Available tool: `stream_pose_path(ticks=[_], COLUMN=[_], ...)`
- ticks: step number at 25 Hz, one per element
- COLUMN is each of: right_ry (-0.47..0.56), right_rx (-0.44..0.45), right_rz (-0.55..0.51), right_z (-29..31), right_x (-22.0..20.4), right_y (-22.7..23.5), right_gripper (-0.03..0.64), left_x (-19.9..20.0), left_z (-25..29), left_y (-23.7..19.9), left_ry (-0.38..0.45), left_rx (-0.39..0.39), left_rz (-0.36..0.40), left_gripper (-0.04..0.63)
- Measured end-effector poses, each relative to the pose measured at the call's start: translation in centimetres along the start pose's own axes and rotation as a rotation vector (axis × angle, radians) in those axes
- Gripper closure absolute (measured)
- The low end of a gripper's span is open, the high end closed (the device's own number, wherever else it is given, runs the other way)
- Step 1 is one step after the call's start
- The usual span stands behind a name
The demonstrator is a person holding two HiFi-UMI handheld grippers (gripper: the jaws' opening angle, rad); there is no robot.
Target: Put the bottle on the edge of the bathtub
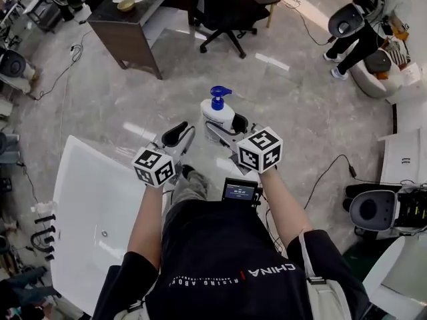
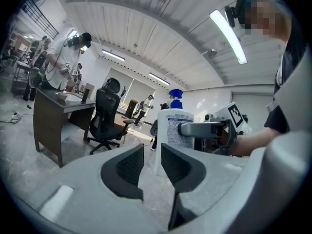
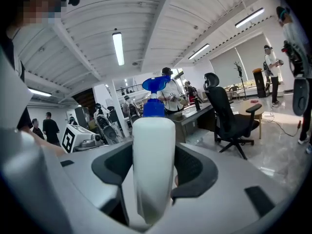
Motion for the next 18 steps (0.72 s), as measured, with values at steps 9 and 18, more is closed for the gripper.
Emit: stream_pose_path(ticks=[9,18], right_ry=[-0.047,-0.156], right_rx=[0.21,0.482], right_rz=[-0.066,-0.154], right_z=[15.2,27.1], right_x=[6.0,7.4], right_y=[-1.4,-7.7], right_gripper=[0.351,0.351], left_x=[5.2,5.2], left_z=[-5.1,-13.9], left_y=[-11.3,-17.2], left_ry=[0.075,0.177], left_rx=[0.207,0.479], left_rz=[-0.01,-0.086], left_gripper=[0.492,0.492])
Point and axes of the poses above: the fingertips, and each gripper's own axes: z forward along the fingers, y to its right, x out of its top, the point moved 8 cm from there along -z, backward along the fingers, and after that the axes turned 3 degrees about -x, right-handed, at the moved point
